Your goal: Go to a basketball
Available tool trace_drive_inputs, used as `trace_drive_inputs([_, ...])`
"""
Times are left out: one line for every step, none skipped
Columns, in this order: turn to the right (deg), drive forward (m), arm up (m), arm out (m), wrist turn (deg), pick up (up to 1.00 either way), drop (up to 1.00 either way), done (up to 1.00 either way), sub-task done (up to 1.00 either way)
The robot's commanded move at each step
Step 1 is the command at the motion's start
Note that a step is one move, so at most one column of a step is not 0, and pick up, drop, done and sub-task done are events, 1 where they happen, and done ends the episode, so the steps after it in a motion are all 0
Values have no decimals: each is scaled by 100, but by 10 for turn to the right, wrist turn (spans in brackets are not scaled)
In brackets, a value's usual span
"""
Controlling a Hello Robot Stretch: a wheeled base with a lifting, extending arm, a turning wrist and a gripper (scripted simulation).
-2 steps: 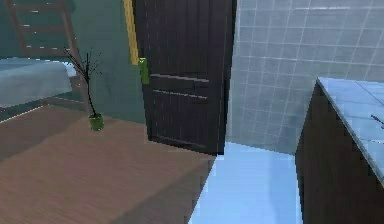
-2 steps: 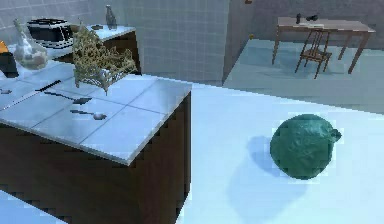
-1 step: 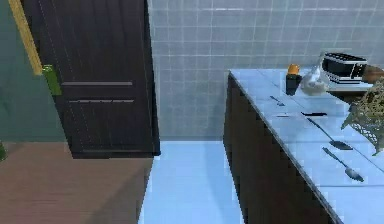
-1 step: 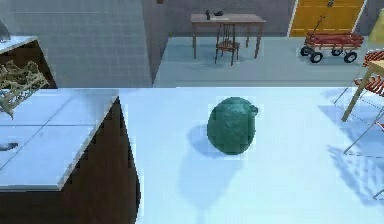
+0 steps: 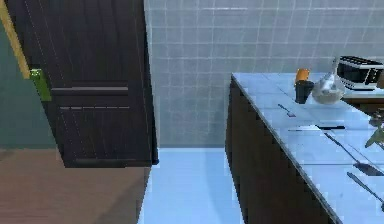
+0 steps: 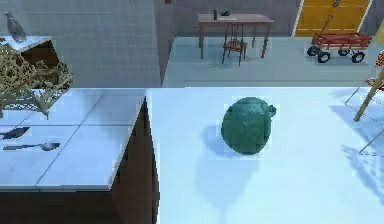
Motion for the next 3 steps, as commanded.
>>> trace_drive_inputs([-450, 0, 0, 0, 0, 0, 0, 0, 0])
trace_drive_inputs([0, 40, 0, 0, 0, 0, 0, 0, 0])
trace_drive_inputs([-360, 0, 0, 0, 0, 0, 0, 0, 0])
